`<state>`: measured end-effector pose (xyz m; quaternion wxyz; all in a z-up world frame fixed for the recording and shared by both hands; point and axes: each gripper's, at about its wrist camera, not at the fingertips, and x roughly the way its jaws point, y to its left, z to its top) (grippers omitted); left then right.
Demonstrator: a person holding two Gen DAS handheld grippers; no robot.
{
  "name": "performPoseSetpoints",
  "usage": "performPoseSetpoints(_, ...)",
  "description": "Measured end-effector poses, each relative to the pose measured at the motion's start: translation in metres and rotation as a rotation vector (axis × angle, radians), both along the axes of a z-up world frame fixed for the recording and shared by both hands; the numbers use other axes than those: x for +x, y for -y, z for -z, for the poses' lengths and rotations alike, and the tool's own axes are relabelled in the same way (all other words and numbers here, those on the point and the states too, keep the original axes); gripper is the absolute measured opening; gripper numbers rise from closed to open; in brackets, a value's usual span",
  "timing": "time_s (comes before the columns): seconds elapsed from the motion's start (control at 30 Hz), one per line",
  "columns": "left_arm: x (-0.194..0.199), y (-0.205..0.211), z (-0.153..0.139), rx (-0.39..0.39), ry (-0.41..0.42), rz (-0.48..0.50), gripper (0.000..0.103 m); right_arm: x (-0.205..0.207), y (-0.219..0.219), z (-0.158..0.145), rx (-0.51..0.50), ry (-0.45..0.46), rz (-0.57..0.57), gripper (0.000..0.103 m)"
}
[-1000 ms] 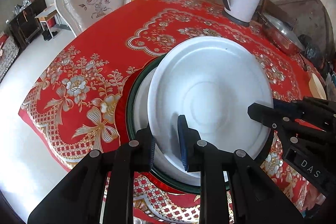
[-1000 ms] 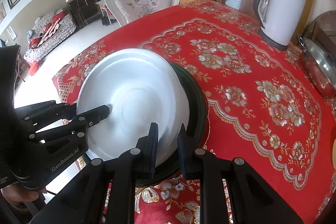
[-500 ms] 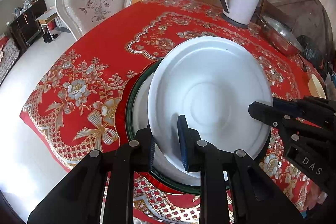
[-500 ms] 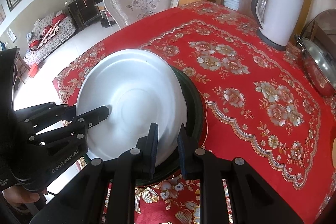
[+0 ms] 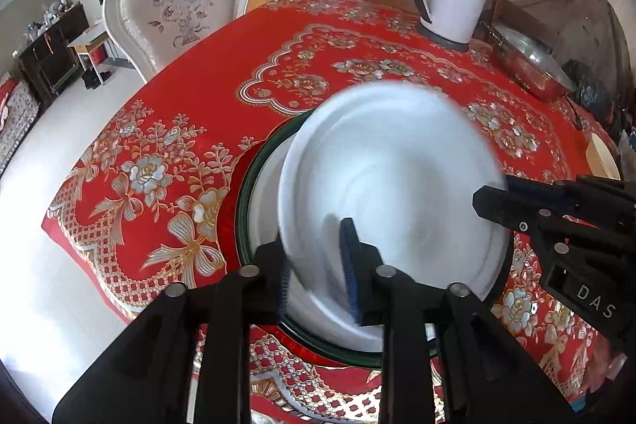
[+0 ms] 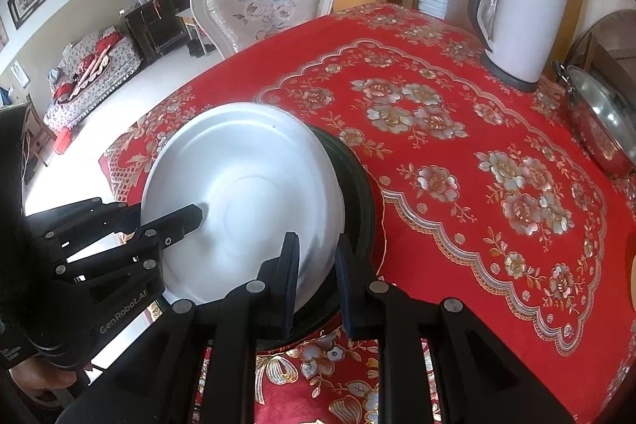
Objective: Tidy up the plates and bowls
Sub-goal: 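Hold the white plate over the green-rimmed stack and lower it, then set the white plate into the stack and open both tools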
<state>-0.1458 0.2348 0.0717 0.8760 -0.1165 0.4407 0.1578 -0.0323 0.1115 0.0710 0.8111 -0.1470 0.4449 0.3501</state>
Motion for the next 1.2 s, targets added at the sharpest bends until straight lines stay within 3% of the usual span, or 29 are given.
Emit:
performPoseSetpoints(0.03,-0.001,0.000,-0.001,0.001,0.006,0.000,0.044,0.000,0.000,0.000,0.000,-0.001,0.002,0.018)
performPoseSetpoints(0.07,-0.001,0.000,-0.002,-0.005,0.017,0.004,0.048,0.000,0.000,0.000,0.001,-0.002,0.003,0.018)
performPoseSetpoints(0.43,-0.007,0.003,-0.016,0.093,0.071,-0.018,0.048,0.000,0.005,-0.002,0.017,-0.003,0.011,0.019)
performPoseSetpoints(0.9,-0.002,0.014,-0.023,0.112,0.097,-0.012,0.048,0.004,0.027,-0.009,0.065,-0.012,0.056,0.020)
performPoseSetpoints(1.2,0.017,0.045,-0.029,0.120,0.110,0.054,0.048,0.018,0.072,-0.008,0.097,-0.034,0.150,0.024)
